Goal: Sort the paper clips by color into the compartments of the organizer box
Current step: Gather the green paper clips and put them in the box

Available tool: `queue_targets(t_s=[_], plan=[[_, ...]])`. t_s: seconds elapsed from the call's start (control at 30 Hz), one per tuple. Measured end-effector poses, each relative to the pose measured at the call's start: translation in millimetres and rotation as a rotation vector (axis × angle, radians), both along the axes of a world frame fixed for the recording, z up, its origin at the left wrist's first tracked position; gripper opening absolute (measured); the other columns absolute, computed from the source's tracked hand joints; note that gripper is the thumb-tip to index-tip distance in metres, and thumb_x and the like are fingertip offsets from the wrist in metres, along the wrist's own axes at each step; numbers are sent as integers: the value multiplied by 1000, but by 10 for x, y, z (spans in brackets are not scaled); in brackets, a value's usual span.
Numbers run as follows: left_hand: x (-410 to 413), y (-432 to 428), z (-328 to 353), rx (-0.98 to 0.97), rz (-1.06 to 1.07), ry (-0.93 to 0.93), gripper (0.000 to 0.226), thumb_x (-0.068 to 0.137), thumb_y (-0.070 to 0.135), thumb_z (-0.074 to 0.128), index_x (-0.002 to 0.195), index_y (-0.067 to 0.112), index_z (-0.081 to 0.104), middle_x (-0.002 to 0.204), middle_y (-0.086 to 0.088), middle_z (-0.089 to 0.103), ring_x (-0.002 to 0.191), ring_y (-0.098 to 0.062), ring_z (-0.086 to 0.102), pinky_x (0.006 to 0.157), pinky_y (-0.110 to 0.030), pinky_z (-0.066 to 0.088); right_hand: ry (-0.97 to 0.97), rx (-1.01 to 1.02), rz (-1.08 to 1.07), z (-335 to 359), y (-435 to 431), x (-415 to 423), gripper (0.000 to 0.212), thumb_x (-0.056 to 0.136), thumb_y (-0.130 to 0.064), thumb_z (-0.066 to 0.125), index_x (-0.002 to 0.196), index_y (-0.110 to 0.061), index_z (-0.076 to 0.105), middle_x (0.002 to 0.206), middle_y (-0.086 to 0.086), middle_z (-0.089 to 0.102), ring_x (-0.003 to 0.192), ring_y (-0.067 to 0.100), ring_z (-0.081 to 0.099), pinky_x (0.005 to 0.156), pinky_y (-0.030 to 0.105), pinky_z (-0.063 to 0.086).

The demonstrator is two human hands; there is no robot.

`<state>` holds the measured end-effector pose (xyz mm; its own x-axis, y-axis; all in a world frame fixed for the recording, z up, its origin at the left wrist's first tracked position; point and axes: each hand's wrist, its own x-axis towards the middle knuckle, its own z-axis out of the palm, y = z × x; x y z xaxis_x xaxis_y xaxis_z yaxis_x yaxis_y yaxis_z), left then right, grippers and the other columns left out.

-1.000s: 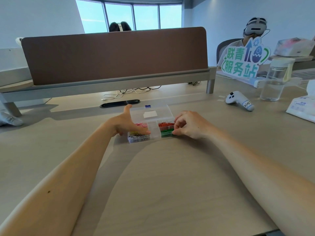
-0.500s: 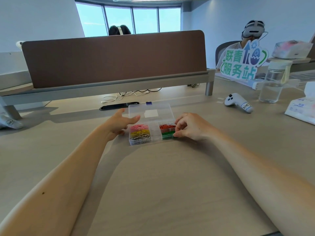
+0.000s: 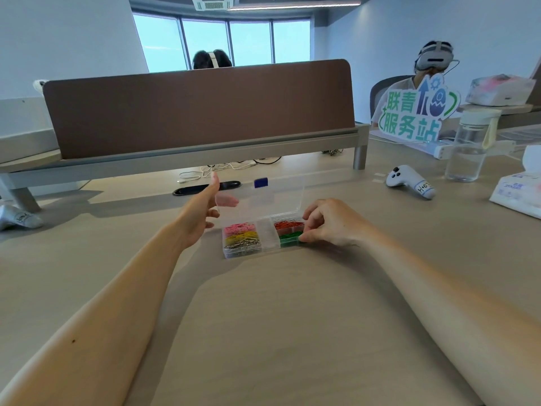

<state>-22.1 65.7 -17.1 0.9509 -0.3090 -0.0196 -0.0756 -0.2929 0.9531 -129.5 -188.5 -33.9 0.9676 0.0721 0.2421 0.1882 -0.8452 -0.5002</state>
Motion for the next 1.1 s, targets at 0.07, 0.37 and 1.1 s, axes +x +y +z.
queue_targets(t_s=[0.07, 0.37, 1.1], plan=[[-19, 15, -13, 102, -66, -40, 58, 89, 59, 42, 97, 8, 70, 109, 4, 59, 105, -19, 47, 96, -39, 28, 19, 45, -15, 9, 5, -24, 14, 72, -27, 84, 71, -15, 76, 95, -6, 64, 82, 3, 55, 65, 13, 39], [-84, -51, -20, 357, -374, -108, 30, 79, 24, 74, 108, 20, 67, 119, 3, 62, 115, -18, 54, 100, -35, 44, 142, 450, -91, 97, -131, -50, 26, 79, 3, 66, 70, -10, 46, 88, 26, 67, 75, 31, 68, 74, 43, 55], [-252, -319, -83, 699, -416, -497, 53, 70, 51, 76, 112, 31, 52, 130, 6, 52, 111, -16, 48, 98, -35, 44, 168, -175, 63, 35, 134, -95, 62, 89, -47, 62, 145, -33, 40, 155, -5, 32, 137, 20, 36, 107, 30, 30]])
